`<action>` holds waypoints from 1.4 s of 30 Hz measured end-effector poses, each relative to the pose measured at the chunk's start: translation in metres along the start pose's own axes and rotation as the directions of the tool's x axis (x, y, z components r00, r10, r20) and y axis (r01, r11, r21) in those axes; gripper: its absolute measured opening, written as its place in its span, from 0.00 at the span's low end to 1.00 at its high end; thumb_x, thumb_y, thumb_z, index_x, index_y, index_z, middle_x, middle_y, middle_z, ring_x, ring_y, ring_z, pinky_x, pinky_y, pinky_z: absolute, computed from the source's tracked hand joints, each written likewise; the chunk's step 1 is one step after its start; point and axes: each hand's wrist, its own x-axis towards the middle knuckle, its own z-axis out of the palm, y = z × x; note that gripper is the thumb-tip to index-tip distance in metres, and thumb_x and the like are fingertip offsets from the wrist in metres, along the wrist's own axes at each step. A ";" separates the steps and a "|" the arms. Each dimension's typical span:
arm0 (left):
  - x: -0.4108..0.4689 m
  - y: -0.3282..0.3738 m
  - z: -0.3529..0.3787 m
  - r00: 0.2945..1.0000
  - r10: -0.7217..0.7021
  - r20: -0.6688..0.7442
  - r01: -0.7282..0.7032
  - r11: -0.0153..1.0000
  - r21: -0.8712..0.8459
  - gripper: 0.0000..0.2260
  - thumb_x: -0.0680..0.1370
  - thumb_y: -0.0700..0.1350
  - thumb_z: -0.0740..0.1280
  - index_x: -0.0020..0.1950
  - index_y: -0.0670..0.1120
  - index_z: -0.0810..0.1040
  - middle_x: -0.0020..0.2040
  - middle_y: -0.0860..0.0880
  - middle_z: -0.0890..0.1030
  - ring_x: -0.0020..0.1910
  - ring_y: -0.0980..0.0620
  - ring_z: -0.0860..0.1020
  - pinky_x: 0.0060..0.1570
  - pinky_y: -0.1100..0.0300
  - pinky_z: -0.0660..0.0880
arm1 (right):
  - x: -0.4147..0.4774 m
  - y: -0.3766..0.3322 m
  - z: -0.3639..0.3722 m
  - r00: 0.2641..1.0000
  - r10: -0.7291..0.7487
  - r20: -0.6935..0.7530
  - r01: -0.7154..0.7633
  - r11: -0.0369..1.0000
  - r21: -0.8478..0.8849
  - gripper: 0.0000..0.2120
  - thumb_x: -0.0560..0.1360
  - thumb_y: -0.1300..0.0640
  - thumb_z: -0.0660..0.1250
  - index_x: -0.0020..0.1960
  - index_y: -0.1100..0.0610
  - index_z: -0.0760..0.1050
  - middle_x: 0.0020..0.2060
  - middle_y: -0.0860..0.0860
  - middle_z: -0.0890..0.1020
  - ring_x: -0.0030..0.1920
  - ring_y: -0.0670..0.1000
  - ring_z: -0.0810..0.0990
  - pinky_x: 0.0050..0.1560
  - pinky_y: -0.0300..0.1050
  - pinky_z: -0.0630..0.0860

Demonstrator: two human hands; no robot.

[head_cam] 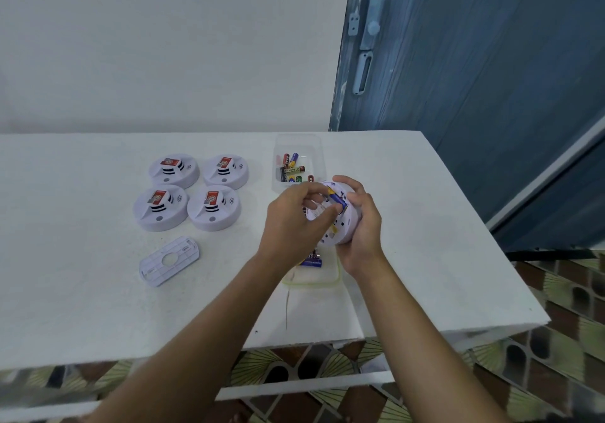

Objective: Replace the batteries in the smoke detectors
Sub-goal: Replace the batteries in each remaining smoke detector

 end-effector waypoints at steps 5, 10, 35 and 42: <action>0.000 0.001 0.002 0.999 -0.032 0.006 0.033 0.999 -0.043 0.14 0.72 0.51 0.75 0.56 0.50 0.81 0.46 0.58 0.82 0.46 0.62 0.79 0.50 0.60 0.79 | -0.001 0.000 0.000 0.999 -0.041 -0.010 0.040 0.997 -0.072 0.12 0.73 0.55 0.61 0.53 0.52 0.78 0.53 0.57 0.81 0.50 0.55 0.82 0.44 0.47 0.81; 0.003 0.004 0.001 0.996 -0.082 0.026 0.084 0.992 -0.089 0.14 0.71 0.51 0.76 0.54 0.50 0.82 0.45 0.56 0.83 0.46 0.60 0.80 0.51 0.57 0.80 | -0.001 -0.002 0.001 0.998 -0.070 0.002 0.070 0.990 -0.123 0.12 0.71 0.55 0.61 0.53 0.52 0.78 0.53 0.57 0.81 0.53 0.57 0.80 0.47 0.48 0.80; 0.015 -0.004 -0.009 0.959 -0.162 0.233 0.227 0.930 -0.289 0.16 0.66 0.46 0.80 0.49 0.47 0.79 0.43 0.49 0.80 0.40 0.55 0.77 0.48 0.60 0.78 | 0.002 0.004 0.002 0.996 -0.085 0.030 0.089 0.982 -0.166 0.12 0.73 0.54 0.59 0.51 0.52 0.79 0.53 0.60 0.81 0.53 0.58 0.80 0.56 0.56 0.78; 0.014 -0.004 -0.009 0.959 -0.176 0.224 0.253 0.886 -0.388 0.17 0.67 0.41 0.80 0.49 0.41 0.76 0.44 0.40 0.82 0.41 0.51 0.80 0.49 0.58 0.80 | 0.003 0.004 0.000 0.994 -0.099 0.043 0.105 0.977 -0.183 0.12 0.72 0.55 0.60 0.52 0.52 0.79 0.52 0.59 0.81 0.52 0.57 0.80 0.55 0.55 0.78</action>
